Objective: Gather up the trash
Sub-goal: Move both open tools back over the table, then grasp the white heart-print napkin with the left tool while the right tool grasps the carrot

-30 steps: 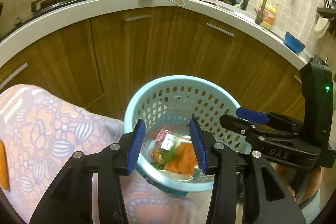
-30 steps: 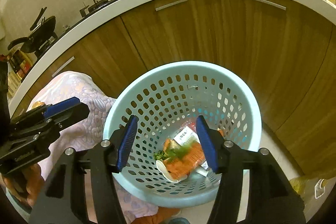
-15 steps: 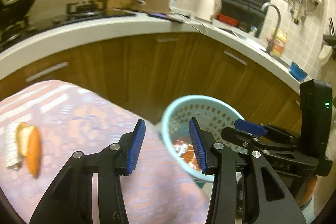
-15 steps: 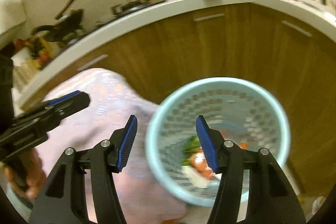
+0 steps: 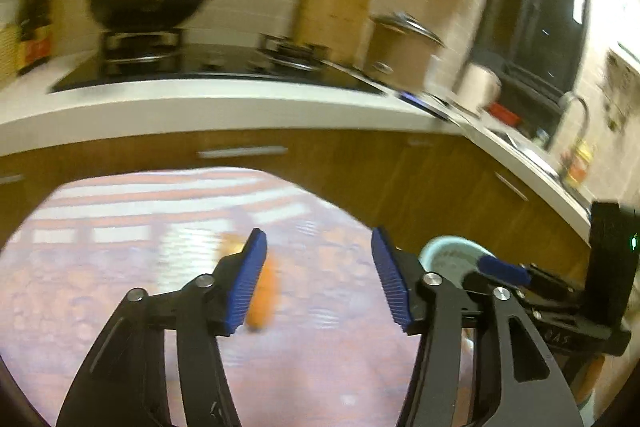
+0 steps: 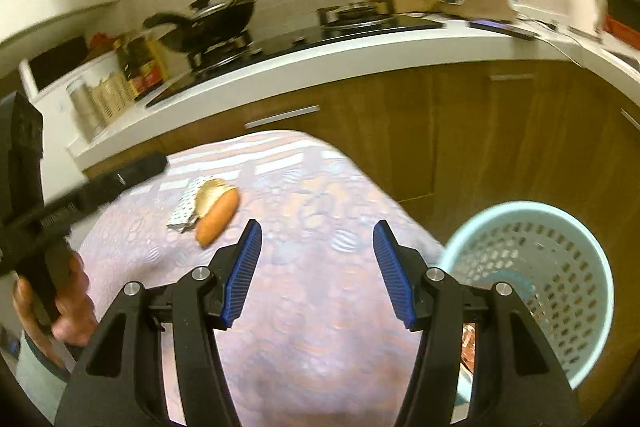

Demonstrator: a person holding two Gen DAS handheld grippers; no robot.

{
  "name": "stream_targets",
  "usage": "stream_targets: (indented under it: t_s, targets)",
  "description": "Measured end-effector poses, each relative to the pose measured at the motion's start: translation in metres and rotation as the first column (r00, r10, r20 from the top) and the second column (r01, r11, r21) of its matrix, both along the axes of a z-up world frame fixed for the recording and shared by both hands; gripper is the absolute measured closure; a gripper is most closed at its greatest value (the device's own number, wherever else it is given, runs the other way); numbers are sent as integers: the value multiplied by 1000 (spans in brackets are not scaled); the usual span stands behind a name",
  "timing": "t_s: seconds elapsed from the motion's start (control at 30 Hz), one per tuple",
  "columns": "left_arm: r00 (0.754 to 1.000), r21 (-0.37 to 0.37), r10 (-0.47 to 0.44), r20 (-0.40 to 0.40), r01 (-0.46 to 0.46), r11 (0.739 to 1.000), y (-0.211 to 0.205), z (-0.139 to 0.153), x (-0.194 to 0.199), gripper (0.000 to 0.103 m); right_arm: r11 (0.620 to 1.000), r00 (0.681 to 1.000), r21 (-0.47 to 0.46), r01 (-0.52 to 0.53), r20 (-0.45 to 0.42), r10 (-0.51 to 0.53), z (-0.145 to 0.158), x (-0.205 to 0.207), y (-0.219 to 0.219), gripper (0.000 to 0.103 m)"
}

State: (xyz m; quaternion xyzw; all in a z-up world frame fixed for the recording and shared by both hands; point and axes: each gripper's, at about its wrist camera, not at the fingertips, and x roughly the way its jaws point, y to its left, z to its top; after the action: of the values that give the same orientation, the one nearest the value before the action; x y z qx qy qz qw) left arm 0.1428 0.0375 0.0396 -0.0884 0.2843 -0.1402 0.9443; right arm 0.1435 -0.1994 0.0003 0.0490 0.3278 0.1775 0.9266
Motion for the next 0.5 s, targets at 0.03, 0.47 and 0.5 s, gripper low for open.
stream_targets:
  t_s: [0.03,0.47,0.5]
  targets:
    - [1000,0,19,-2,-19,1000,9,1,1,49,1000,1000,-16,-19,-1,19,0,2,13,49]
    - [977,-98,169,-131,-183,978,93,-55,36,49,974,989,-173,-144,-60,136,-28,40,137,49]
    - [975,-87,175,-137,-188,978,93,-58,37,49,972,988,-181,-148,-73,137,-33,44,142,49]
